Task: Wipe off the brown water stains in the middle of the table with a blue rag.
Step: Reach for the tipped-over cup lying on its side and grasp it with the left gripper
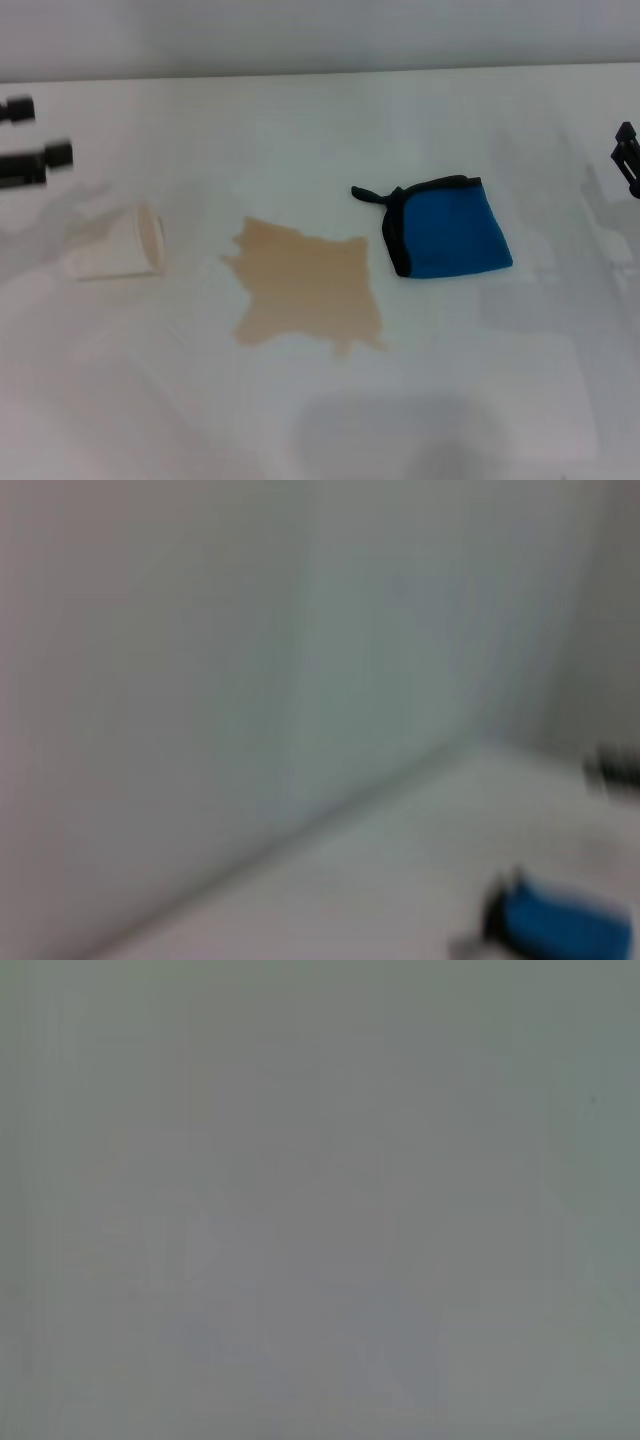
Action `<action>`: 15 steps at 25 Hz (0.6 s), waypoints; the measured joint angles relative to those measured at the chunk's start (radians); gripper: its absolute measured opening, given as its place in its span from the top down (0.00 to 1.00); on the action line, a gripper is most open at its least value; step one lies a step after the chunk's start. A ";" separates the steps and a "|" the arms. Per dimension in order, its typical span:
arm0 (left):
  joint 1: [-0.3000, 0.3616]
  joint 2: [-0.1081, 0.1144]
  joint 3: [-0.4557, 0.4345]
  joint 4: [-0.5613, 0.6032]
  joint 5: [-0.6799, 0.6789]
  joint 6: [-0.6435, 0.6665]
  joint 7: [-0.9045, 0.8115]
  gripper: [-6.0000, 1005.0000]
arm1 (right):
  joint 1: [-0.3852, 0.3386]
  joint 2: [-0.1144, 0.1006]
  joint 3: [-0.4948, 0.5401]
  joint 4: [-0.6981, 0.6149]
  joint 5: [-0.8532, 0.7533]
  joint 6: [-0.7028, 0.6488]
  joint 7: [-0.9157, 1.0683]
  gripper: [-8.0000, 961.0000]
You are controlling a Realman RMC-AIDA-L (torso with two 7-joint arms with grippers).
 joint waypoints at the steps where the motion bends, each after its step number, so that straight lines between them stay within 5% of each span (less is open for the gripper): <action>1: -0.020 0.019 0.000 0.044 0.112 -0.006 -0.058 0.12 | 0.000 0.000 0.000 0.000 0.000 0.000 0.000 0.14; 6: -0.097 0.042 -0.014 0.143 0.398 -0.058 -0.153 0.12 | 0.001 0.001 0.000 0.000 0.002 0.005 0.000 0.14; 15: -0.232 0.020 -0.099 0.194 0.756 -0.148 -0.155 0.12 | 0.012 0.003 0.037 0.002 0.000 0.023 0.000 0.14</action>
